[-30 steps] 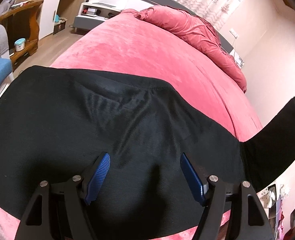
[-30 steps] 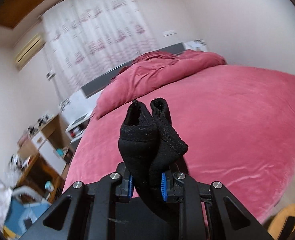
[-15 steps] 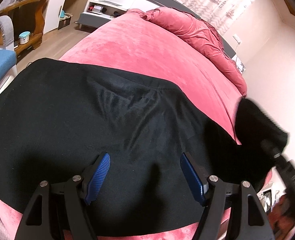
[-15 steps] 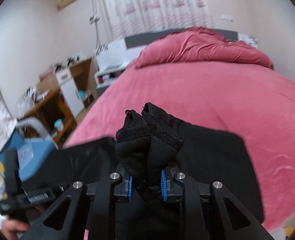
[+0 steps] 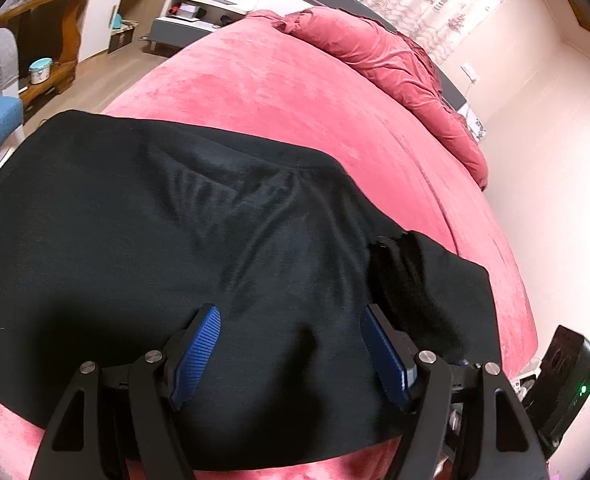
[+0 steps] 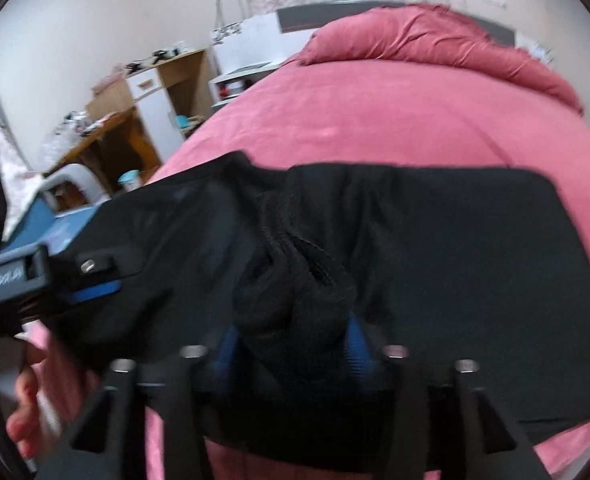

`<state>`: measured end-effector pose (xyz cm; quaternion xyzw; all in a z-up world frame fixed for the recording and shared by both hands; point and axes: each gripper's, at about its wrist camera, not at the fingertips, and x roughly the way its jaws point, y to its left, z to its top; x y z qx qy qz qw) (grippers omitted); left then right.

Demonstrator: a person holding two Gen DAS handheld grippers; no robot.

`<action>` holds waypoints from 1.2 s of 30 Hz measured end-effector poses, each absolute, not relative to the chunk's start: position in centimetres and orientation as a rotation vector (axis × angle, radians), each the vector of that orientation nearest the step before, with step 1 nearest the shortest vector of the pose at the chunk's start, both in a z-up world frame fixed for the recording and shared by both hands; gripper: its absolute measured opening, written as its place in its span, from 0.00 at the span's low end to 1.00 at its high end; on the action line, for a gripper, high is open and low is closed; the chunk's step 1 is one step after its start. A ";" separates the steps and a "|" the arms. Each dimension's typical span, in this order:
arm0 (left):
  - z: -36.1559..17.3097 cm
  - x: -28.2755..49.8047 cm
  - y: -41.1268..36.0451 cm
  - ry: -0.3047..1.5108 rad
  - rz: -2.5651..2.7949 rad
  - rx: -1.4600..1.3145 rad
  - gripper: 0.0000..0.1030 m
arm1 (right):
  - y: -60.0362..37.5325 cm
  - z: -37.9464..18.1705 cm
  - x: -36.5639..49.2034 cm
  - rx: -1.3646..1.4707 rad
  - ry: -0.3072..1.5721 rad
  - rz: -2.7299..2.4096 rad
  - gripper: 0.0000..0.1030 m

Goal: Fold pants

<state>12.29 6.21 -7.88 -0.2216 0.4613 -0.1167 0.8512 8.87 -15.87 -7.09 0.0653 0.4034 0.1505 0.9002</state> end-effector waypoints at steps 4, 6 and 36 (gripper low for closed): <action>-7.5 12.7 5.2 0.978 -0.281 -0.476 0.72 | -15.9 -6.1 7.8 0.133 0.812 0.369 0.69; -7.2 13.0 4.7 0.979 -0.309 -0.486 0.72 | -17.5 -5.0 7.1 0.192 0.764 0.370 0.68; -8.2 15.2 -5.5 1.042 -0.481 -0.309 0.19 | -27.1 -6.3 8.3 0.155 0.827 -0.083 0.47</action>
